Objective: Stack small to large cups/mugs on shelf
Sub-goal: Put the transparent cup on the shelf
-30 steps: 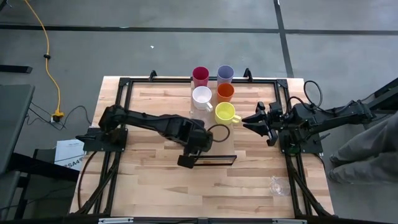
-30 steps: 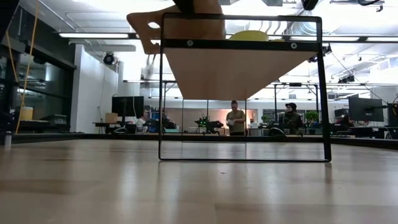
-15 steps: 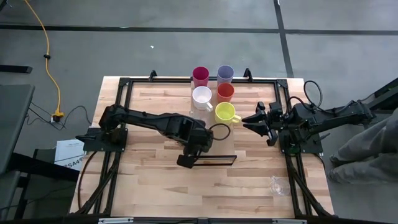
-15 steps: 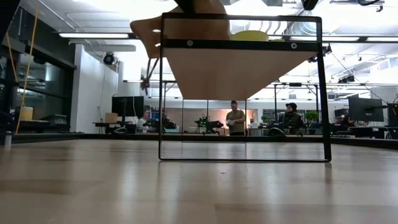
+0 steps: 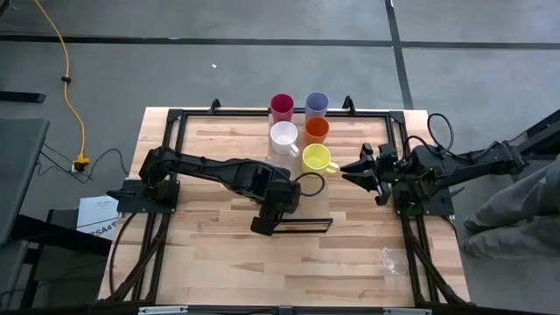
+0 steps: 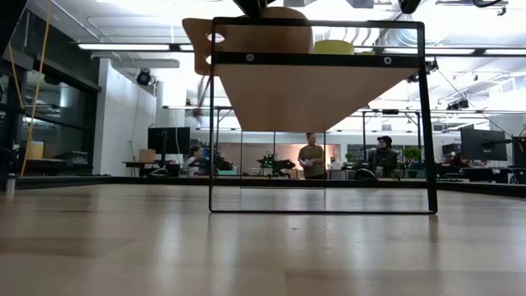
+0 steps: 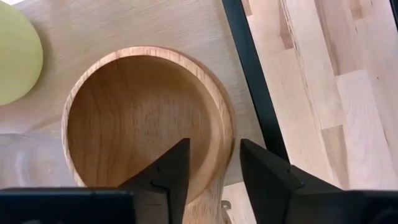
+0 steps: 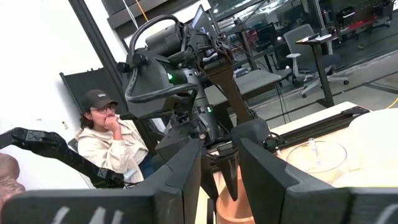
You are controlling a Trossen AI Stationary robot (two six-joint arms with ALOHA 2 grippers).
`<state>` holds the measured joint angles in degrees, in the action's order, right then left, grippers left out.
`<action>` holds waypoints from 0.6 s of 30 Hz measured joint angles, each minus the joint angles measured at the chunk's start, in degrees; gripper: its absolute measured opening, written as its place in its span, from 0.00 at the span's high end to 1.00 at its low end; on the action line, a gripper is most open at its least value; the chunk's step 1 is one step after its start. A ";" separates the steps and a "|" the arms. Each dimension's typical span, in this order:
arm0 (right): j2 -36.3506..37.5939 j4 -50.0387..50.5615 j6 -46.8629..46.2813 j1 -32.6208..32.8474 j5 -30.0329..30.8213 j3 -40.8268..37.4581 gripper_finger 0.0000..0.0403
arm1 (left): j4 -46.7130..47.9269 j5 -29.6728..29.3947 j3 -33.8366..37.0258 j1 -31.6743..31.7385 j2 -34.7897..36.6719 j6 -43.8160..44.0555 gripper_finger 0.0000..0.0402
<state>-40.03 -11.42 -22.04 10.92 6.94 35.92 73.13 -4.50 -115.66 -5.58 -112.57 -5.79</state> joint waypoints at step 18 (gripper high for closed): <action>-0.02 0.02 0.63 0.00 0.00 0.00 0.75 | 4.71 -1.38 -16.69 0.35 0.96 -0.28 0.57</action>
<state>-40.05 -11.40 -21.41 10.92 6.94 35.92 77.84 -5.88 -132.35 -5.24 -111.61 -6.07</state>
